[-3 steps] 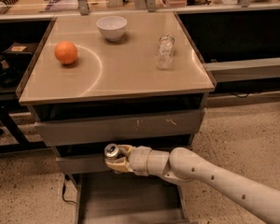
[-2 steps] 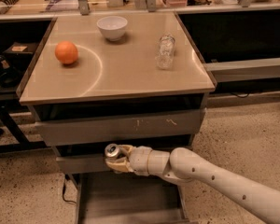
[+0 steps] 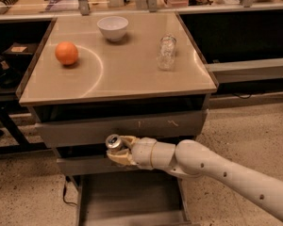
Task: Pick redbull can from bottom drawer and place on counter
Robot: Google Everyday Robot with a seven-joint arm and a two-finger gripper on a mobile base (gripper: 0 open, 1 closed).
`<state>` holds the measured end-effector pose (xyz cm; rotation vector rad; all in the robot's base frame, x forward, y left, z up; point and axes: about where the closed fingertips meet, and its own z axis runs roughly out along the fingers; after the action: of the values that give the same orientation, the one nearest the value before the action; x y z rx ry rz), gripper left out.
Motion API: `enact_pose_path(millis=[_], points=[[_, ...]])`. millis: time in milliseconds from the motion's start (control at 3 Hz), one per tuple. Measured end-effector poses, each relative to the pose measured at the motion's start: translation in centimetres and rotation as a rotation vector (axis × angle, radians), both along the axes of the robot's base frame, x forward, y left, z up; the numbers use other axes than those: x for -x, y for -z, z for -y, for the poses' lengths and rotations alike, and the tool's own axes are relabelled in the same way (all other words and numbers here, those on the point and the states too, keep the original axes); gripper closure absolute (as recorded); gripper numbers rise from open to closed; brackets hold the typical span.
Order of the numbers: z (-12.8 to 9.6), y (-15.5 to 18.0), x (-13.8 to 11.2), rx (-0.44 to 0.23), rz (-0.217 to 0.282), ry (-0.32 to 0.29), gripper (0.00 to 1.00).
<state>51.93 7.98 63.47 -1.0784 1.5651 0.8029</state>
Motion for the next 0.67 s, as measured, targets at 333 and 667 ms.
enact_pose_path(millis=[333,667], points=[[0.4,-3.6,0.0,0.022,0.027,0.011,1.00],[0.4,-7.6,-0.1,0.042,0.077,-0.001,1.00]])
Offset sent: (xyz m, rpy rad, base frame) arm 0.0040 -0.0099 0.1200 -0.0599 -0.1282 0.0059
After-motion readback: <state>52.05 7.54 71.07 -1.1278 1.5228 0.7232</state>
